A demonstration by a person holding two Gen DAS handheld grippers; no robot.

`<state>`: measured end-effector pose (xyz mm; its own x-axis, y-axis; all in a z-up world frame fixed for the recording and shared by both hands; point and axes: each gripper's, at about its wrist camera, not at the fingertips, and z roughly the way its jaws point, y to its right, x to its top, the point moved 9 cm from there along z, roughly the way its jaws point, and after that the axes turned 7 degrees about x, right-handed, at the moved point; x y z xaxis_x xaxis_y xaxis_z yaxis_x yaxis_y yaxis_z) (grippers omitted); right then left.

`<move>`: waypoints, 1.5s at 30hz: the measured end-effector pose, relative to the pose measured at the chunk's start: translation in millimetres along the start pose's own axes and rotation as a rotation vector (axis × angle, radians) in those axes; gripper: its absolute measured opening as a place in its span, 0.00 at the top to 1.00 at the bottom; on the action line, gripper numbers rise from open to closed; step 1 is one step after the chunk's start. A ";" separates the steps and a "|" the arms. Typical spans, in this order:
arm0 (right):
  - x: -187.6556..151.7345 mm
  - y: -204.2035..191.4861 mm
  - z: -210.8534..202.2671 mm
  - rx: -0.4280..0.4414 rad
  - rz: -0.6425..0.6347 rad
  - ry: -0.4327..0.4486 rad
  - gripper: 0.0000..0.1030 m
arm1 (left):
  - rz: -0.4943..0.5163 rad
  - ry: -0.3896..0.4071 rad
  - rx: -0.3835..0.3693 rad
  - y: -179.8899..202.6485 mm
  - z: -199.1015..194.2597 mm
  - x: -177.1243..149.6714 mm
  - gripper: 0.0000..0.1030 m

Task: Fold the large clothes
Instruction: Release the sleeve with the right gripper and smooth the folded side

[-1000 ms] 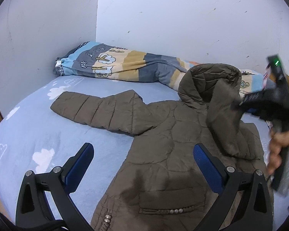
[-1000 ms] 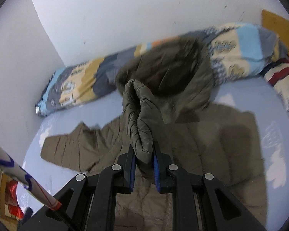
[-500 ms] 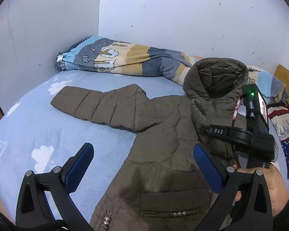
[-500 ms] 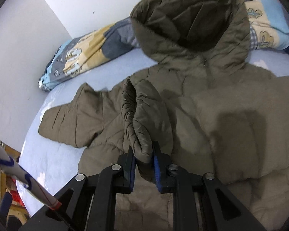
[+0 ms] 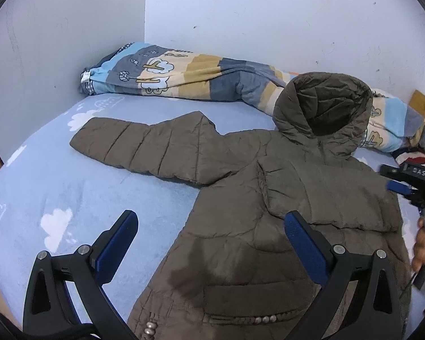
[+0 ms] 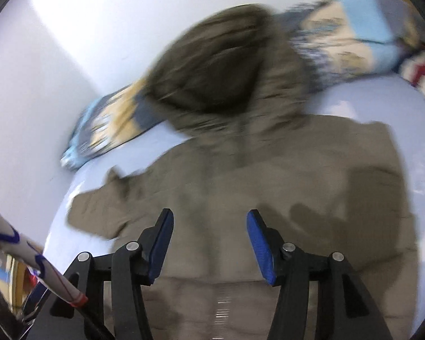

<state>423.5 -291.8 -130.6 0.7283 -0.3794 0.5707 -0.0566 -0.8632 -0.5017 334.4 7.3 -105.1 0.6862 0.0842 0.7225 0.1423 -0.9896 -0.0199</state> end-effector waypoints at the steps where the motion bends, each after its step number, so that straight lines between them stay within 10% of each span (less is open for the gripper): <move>1: 4.6 16.2 -4.4 -0.035 0.016 0.012 0.43 | 0.001 -0.003 0.001 1.3 1.2 -0.7 0.00; 9: 4.3 157.0 -10.7 -0.346 0.152 -0.038 0.54 | 0.061 -0.011 -0.001 21.0 8.9 -7.4 0.00; 13: -22.5 175.4 18.2 -0.346 0.132 -0.145 0.53 | 0.082 -0.032 0.000 24.9 17.0 -10.5 0.00; 17: -7.4 159.8 0.2 -0.477 0.098 -0.068 0.54 | 0.046 -0.048 -0.006 17.4 20.1 -9.4 0.00; 20: 4.2 98.2 -0.9 -0.387 -0.040 -0.001 0.53 | 0.028 -0.046 -0.004 12.9 18.7 -8.3 0.00; 23: -14.3 33.5 27.5 -0.208 -0.097 -0.079 0.53 | 0.032 -0.047 -0.005 11.1 17.5 -8.5 0.00; 27: -45.6 -14.5 63.9 -0.178 -0.194 -0.166 0.53 | 0.025 -0.043 -0.006 6.8 16.0 -7.8 0.00; 34: -66.9 -8.2 100.8 -0.218 -0.164 -0.230 0.51 | 0.021 -0.051 -0.018 5.8 15.7 -7.5 0.00; 45: -94.7 16.0 -10.3 -0.204 -0.096 -0.171 0.51 | 0.025 -0.049 -0.021 7.0 7.6 -8.2 0.00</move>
<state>346.6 -273.1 -185.9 0.8405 -0.2460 0.4828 -0.1056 -0.9483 -0.2993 335.2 0.6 -116.4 0.7234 0.0645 0.6874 0.1099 -0.9937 -0.0224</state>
